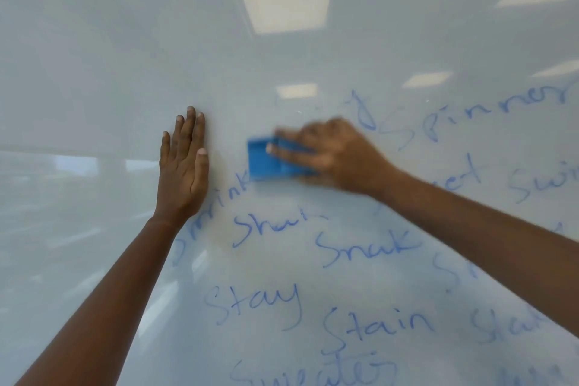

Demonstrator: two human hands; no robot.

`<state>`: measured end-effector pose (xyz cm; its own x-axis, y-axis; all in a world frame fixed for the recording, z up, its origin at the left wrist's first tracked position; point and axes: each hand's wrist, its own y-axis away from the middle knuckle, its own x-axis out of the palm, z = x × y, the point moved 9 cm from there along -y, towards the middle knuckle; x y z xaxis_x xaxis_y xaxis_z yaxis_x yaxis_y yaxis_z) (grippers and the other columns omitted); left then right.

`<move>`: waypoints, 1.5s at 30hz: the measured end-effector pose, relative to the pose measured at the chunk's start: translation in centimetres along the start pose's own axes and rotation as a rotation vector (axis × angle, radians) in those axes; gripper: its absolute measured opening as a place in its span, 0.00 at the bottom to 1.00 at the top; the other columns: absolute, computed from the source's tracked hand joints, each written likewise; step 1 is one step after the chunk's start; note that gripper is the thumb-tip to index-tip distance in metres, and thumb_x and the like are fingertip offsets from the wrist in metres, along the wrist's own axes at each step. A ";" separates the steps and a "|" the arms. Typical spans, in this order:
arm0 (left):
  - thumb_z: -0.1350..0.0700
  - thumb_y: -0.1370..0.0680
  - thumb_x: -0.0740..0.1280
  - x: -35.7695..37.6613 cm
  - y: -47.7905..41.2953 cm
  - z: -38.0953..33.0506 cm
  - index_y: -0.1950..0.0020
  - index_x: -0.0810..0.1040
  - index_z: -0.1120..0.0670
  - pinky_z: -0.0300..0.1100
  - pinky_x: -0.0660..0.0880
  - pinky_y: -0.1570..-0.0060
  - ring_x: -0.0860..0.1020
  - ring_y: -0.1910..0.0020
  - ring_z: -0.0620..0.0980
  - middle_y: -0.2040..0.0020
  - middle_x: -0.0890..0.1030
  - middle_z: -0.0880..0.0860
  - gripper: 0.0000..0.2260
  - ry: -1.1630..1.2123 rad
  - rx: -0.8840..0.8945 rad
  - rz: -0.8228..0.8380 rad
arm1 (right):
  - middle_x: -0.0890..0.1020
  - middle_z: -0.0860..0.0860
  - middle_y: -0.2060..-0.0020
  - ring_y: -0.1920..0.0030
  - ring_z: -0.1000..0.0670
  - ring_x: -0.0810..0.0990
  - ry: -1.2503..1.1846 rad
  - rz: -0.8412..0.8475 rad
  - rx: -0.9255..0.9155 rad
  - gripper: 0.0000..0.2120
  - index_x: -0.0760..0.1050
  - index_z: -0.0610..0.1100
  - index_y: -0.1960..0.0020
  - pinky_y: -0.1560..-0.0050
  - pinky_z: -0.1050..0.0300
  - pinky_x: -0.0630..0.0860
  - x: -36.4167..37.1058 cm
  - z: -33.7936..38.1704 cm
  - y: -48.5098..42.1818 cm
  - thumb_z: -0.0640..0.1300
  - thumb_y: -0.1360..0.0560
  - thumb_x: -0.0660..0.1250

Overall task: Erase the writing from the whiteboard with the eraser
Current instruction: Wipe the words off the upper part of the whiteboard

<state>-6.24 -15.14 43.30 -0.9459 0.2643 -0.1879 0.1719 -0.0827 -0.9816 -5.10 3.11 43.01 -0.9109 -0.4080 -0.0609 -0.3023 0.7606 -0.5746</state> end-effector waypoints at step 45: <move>0.53 0.22 0.43 -0.7 11.2 5.8 0.27 0.49 0.61 0.41 0.38 0.29 0.48 0.27 0.49 0.26 0.51 0.56 0.25 -0.049 -0.249 -0.105 | 0.75 0.40 0.37 0.53 0.38 0.80 -0.103 -0.201 0.628 0.21 0.75 0.42 0.37 0.55 0.46 0.75 -1.1 -3.6 -0.4 0.43 0.29 0.68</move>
<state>-5.29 -21.82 32.62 -0.9734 0.2116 -0.0884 0.1284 0.1834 -0.9746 -4.99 5.09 46.29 -0.8132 -0.5808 0.0375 -0.2143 0.2390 -0.9471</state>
